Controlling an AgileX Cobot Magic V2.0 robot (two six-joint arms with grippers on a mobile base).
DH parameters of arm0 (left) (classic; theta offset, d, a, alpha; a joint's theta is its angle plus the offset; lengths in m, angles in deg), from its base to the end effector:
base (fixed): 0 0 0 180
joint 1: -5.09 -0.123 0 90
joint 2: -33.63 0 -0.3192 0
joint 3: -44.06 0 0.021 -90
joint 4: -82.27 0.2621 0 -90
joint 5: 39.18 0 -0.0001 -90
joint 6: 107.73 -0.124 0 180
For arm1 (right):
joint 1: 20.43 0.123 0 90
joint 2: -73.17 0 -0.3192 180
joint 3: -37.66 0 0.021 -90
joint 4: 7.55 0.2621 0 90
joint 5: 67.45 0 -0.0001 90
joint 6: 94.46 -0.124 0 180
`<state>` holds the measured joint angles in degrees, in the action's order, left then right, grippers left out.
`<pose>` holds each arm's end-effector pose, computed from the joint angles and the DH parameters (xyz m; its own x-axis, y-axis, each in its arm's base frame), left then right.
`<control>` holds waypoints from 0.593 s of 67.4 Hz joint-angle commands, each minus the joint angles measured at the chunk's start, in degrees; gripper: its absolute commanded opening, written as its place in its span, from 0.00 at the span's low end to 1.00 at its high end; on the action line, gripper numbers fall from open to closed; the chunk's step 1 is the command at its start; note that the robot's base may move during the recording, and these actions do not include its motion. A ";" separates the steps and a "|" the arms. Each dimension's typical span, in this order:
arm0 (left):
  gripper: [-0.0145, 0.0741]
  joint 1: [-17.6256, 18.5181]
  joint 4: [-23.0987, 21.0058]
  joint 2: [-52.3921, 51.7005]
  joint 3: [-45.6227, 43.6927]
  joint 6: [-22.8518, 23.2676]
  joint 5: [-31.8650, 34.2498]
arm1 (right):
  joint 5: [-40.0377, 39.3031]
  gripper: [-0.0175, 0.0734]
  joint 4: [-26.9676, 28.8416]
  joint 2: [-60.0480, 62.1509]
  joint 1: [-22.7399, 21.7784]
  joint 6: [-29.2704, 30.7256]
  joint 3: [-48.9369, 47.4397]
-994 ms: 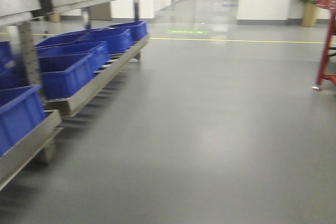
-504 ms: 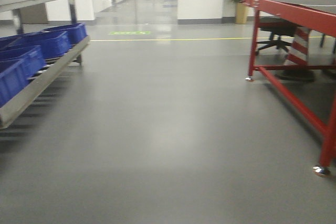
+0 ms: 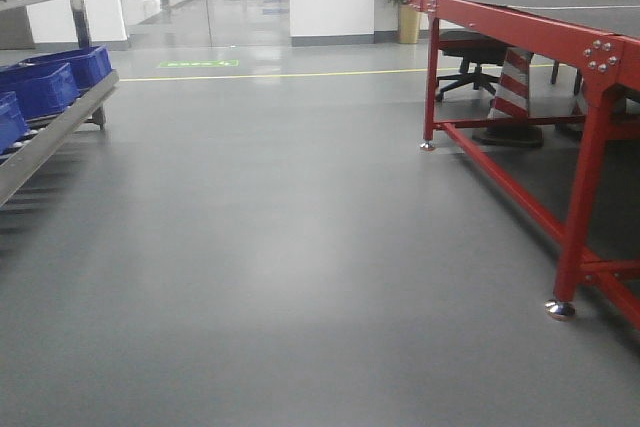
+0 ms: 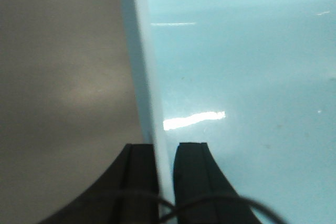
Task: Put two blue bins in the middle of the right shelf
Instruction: 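Drive across the floor past the red workbench holding the bin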
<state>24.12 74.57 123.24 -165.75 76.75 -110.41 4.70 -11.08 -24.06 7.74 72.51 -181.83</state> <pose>0.2848 -0.1149 0.5116 -0.6643 0.1018 -0.7405 0.3360 0.9256 -0.1742 0.3081 0.1567 0.5179 -0.6421 -0.1094 -0.7588 -0.3053 0.9444 0.1222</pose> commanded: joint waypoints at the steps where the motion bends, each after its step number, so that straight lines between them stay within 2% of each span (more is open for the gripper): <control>1: 0.04 0.00 -2.15 -0.76 -0.78 -0.78 1.27 | -2.33 0.03 -0.25 0.75 -0.28 1.30 -0.73; 40: 0.04 0.00 -2.15 -0.76 -0.78 -0.78 1.27 | -2.33 0.03 -0.25 0.75 -0.28 1.30 -0.73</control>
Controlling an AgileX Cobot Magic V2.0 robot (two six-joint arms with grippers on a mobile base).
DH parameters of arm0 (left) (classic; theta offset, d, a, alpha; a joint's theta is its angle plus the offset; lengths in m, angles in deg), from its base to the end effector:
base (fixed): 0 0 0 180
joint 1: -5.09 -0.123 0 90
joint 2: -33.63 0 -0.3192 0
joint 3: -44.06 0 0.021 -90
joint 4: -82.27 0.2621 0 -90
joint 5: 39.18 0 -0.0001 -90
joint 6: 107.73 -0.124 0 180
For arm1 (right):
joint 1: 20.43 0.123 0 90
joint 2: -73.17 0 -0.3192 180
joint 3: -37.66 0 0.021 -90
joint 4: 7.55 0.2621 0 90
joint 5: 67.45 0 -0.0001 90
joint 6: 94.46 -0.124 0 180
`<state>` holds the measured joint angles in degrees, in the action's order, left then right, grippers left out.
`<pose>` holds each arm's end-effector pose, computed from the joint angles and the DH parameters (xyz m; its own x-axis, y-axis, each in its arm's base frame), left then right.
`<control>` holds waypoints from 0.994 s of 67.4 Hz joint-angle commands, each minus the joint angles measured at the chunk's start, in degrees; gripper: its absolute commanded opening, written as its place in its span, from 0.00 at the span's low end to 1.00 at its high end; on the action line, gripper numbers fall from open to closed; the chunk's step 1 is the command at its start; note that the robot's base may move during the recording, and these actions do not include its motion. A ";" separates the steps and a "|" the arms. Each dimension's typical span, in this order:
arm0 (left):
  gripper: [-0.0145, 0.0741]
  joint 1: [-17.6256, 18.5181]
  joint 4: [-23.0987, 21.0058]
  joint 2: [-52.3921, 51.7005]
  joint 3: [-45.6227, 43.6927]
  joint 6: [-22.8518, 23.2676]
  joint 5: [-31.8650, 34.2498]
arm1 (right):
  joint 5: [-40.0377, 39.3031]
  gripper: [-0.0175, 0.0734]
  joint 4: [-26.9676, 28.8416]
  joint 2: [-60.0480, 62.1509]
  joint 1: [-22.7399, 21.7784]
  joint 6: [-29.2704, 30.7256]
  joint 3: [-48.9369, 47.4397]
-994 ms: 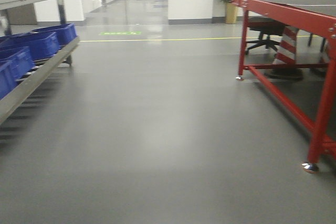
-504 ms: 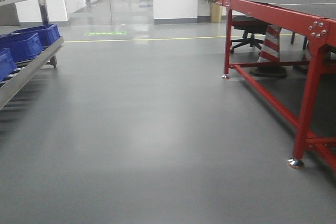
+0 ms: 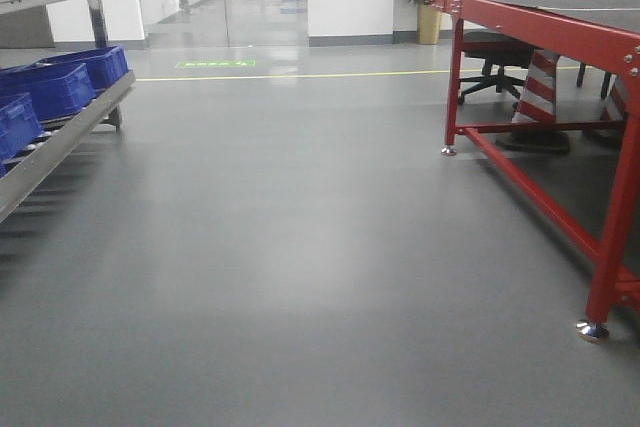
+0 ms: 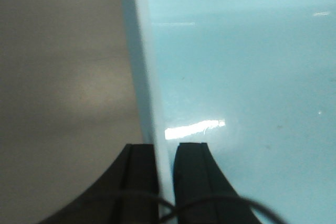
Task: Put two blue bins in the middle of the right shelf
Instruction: 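Drive across the floor past the red workbench holding the bin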
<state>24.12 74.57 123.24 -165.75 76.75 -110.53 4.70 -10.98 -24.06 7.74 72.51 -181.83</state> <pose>0.2847 -0.1148 0.5114 -0.6657 0.1025 -0.7392 0.3359 0.9257 -0.1741 0.3080 0.1569 0.5179 -0.6425 -0.1090 -0.7585 -0.3061 0.9439 0.1236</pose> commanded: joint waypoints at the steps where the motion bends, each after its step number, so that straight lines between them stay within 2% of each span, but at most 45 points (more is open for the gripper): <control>1: 0.04 0.00 -2.15 -0.76 -0.78 -0.78 1.38 | -2.33 0.03 -0.36 0.75 -0.28 1.30 -0.73; 67: 0.04 0.00 -2.15 -0.76 -0.78 -0.78 1.38 | -2.33 0.03 -0.36 0.75 -0.28 1.30 -0.73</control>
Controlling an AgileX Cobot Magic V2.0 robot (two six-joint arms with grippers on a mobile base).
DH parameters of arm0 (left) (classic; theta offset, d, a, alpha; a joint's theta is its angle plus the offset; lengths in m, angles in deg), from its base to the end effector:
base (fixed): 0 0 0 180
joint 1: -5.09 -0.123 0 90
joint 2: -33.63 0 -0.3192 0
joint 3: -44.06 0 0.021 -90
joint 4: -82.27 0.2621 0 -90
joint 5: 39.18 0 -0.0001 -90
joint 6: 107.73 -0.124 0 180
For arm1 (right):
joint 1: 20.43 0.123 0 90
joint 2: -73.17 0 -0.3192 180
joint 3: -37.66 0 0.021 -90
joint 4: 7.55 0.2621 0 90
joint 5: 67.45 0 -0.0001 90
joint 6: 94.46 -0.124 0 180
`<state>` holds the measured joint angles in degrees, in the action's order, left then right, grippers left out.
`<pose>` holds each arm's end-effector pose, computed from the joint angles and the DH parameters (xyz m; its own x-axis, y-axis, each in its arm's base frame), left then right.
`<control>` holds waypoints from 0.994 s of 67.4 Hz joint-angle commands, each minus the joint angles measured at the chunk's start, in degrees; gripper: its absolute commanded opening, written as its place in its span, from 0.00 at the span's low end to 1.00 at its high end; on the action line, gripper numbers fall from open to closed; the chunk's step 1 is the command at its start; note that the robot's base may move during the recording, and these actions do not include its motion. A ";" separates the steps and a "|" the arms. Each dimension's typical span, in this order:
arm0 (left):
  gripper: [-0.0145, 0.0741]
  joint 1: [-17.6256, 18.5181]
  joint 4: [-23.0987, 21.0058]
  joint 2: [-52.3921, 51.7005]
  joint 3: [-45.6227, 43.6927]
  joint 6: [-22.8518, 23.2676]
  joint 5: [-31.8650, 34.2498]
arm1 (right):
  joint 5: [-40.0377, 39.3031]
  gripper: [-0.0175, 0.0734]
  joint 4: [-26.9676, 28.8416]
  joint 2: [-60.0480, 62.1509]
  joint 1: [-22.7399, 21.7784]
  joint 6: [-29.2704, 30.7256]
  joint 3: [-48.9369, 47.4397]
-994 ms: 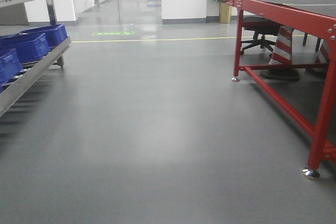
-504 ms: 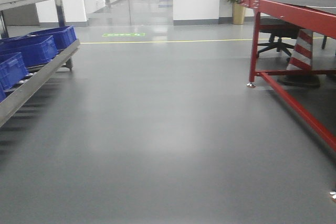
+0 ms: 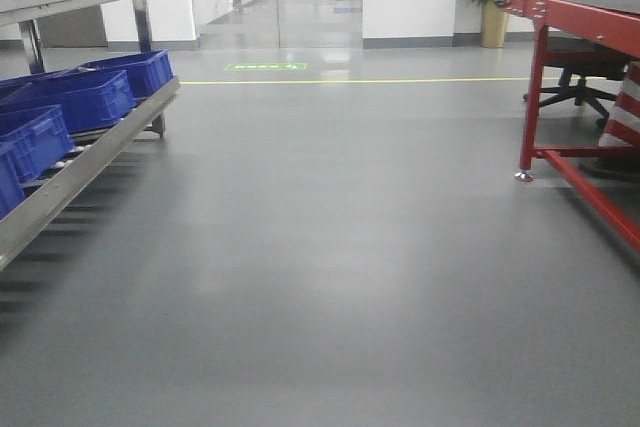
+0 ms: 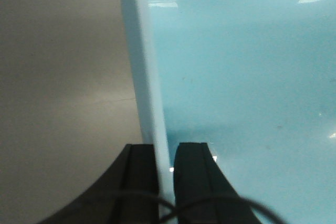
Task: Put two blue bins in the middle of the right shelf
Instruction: 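Drive across the floor past the red workbench holding the bin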
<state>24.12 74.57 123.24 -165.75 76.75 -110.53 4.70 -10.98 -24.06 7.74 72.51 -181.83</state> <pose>0.2847 -0.1148 0.5114 -0.6657 0.1025 -0.7392 0.3359 0.9257 -0.1741 0.3080 0.1569 0.5179 -0.6425 -0.1090 -0.7585 -0.3061 0.9439 0.1236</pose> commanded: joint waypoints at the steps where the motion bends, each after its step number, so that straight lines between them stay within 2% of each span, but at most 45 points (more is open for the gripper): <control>1: 0.04 0.00 -2.15 -0.76 -0.78 -0.78 1.38 | -2.33 0.03 -0.36 0.75 -0.28 1.30 -0.73; 67: 0.04 0.00 -2.15 -0.76 -0.78 -0.78 1.38 | -2.33 0.03 -0.36 0.75 -0.28 1.30 -0.73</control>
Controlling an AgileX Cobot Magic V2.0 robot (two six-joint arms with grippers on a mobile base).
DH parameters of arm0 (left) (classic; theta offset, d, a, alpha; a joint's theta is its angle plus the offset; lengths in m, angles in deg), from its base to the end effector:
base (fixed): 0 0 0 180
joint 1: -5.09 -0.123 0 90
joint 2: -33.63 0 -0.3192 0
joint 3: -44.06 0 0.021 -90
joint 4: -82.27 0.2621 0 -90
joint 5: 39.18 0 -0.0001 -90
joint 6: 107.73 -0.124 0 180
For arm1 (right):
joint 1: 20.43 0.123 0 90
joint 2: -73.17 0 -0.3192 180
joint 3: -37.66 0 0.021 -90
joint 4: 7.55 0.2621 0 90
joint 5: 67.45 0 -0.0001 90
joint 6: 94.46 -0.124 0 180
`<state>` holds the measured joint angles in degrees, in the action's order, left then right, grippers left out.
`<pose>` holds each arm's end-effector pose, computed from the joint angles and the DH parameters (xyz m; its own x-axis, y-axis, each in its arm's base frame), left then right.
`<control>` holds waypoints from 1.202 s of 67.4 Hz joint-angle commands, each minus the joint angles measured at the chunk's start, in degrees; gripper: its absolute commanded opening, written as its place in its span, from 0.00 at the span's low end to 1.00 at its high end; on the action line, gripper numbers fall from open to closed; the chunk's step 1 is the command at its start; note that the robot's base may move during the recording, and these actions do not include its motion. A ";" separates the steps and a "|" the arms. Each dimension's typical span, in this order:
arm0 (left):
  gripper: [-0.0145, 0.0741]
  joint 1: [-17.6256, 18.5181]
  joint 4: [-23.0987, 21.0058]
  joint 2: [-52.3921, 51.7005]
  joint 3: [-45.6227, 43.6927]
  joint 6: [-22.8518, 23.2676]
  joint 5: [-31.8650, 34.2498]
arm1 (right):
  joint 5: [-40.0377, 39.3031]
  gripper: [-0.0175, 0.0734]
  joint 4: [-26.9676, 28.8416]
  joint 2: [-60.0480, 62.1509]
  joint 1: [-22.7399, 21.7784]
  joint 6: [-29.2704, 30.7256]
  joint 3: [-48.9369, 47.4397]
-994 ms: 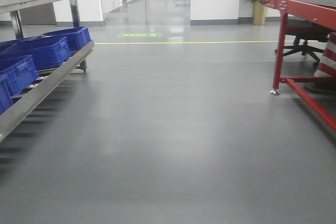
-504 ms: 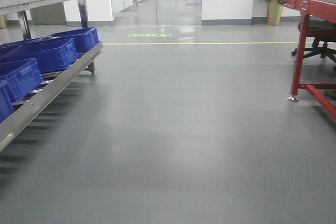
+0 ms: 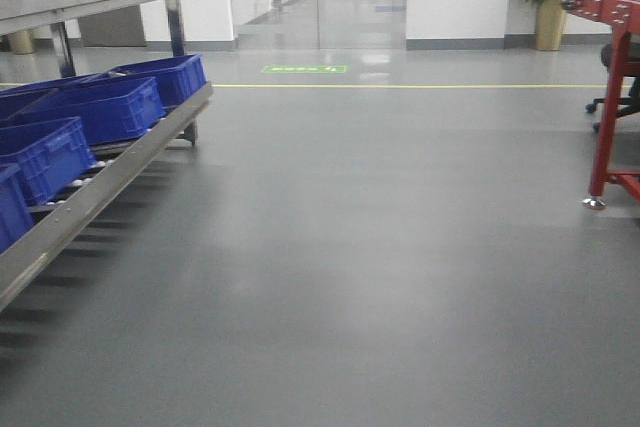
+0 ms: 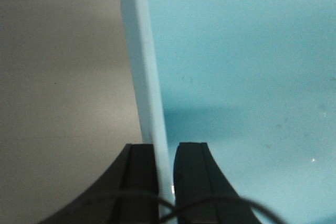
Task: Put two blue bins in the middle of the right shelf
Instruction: 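Drive across the floor past the red workbench holding the bin, then turn the base to face the other roller shelf of blue bins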
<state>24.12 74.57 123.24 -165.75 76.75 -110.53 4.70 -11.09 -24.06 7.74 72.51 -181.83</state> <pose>0.2847 -0.1148 0.5114 -0.6657 0.1025 -0.7392 0.3359 0.9257 -0.1741 0.3081 0.1567 0.5179 -0.6420 -0.1095 -0.7588 -0.3052 0.9444 0.1220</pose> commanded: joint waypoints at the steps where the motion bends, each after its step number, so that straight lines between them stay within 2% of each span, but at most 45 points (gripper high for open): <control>1: 0.04 0.00 -2.15 -0.76 -0.78 -0.78 1.38 | -2.33 0.03 -0.24 0.75 -0.28 1.30 -0.73; 8: 0.04 0.00 -2.15 -0.76 -0.78 -0.78 1.43 | -2.33 0.03 -0.24 0.75 -0.28 1.30 -0.73; 15: 0.04 0.00 -2.15 -0.76 -0.78 -0.78 4.95 | -2.33 0.03 -0.24 0.75 -0.28 1.30 -0.73; 42: 0.04 0.00 -2.15 -0.76 -0.78 -0.78 23.66 | -2.33 0.03 -0.24 0.75 -0.28 1.30 -0.73; 54: 0.04 0.00 -2.15 -0.76 -0.78 -0.78 29.95 | -2.33 0.03 -0.24 0.75 -0.28 1.30 -0.73; 81: 0.04 0.00 -2.15 -0.76 -0.78 -0.78 35.82 | -2.33 0.03 -0.24 0.75 -0.28 1.30 -0.73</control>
<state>24.12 74.88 123.34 -165.64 74.74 -81.80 2.04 -11.06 -23.94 7.63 72.01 -181.95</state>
